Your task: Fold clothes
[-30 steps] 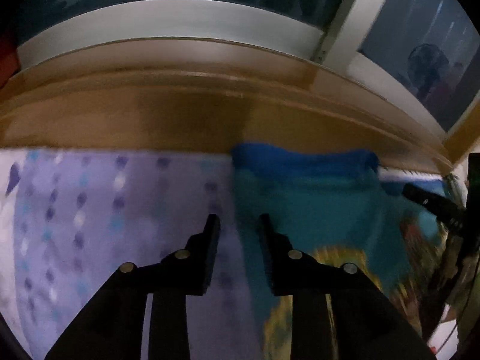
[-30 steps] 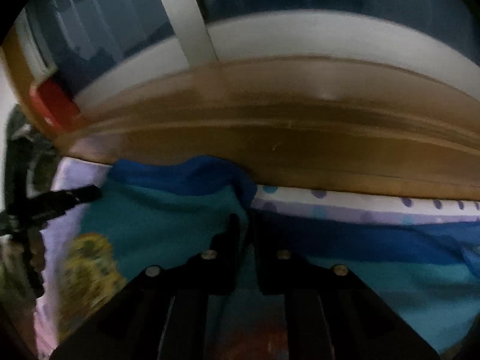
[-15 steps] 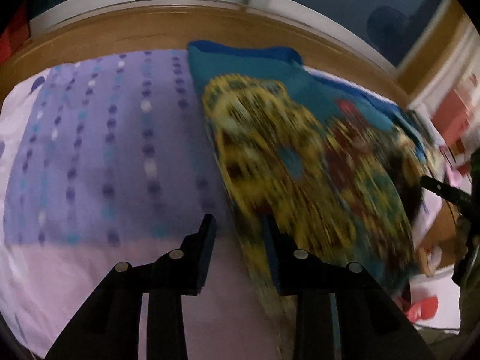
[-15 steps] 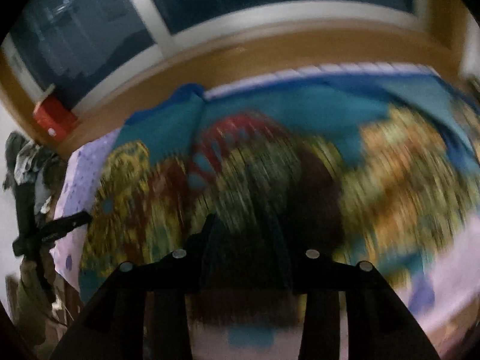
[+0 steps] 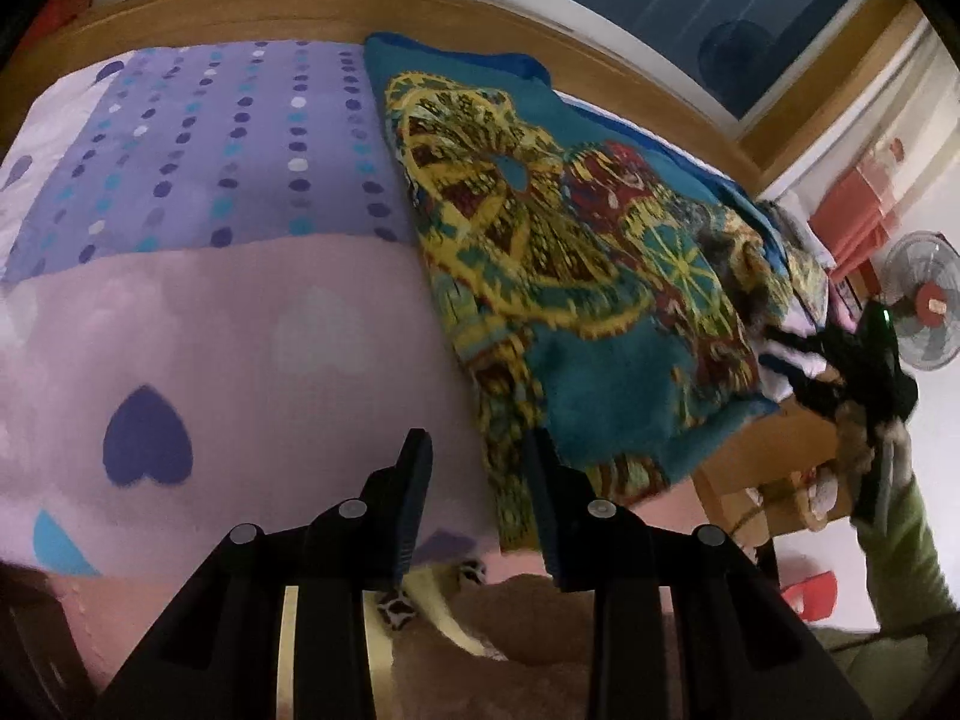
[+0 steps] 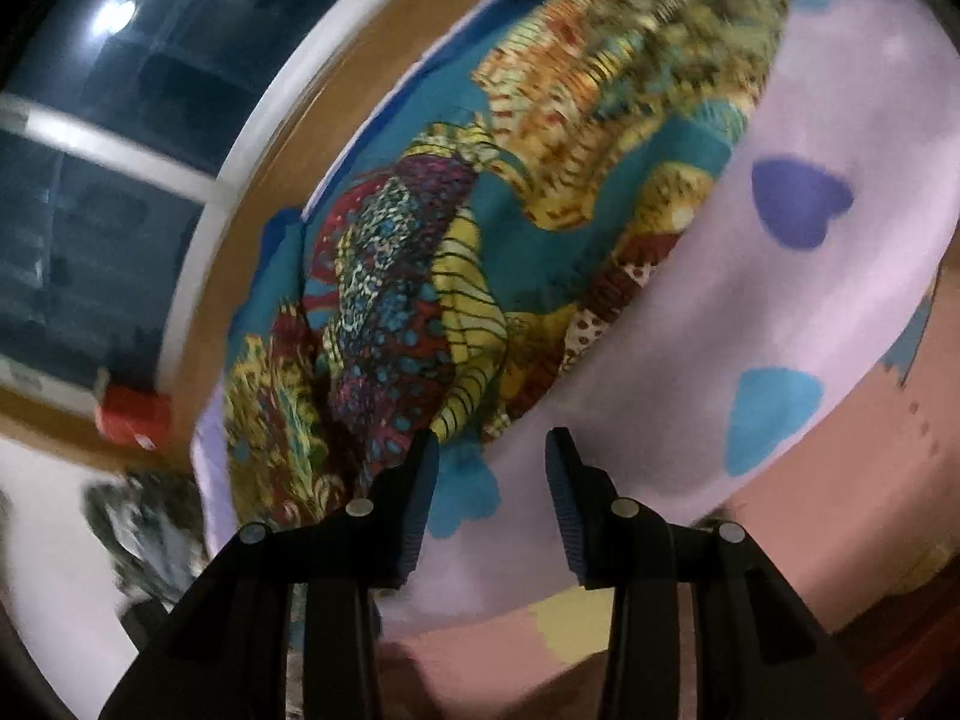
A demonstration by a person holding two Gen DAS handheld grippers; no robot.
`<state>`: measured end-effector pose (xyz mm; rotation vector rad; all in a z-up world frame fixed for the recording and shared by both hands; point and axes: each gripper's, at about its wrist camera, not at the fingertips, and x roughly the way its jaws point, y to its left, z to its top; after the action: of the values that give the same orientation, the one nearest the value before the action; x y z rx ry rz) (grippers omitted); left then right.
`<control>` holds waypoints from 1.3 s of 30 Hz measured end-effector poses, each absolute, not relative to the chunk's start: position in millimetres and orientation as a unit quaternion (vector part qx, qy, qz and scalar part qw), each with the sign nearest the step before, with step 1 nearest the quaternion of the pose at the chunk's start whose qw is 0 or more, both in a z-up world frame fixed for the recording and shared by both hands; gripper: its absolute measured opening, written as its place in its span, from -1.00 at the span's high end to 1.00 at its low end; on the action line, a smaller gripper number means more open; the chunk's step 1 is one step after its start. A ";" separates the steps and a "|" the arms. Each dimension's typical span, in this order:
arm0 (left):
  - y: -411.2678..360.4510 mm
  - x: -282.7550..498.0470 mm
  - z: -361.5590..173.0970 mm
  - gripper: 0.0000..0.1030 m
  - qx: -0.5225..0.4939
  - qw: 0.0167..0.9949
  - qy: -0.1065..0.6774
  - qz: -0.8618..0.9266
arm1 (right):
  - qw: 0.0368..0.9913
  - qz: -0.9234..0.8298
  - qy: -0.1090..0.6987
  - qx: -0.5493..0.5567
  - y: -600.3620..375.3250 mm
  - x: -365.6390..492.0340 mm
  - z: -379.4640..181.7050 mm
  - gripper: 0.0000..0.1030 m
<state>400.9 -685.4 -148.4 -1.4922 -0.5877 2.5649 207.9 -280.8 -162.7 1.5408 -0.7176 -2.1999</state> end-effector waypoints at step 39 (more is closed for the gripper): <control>-639.6 410.2 -165.8 0.34 -0.484 0.034 -0.233 0.843 | 0.345 -0.691 -0.210 0.599 -319.8 270.6 -148.8 0.24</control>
<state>410.2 -639.6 -165.8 -1.4882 -0.7168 2.5918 270.6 -319.8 -148.8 1.5554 -0.5439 -1.7948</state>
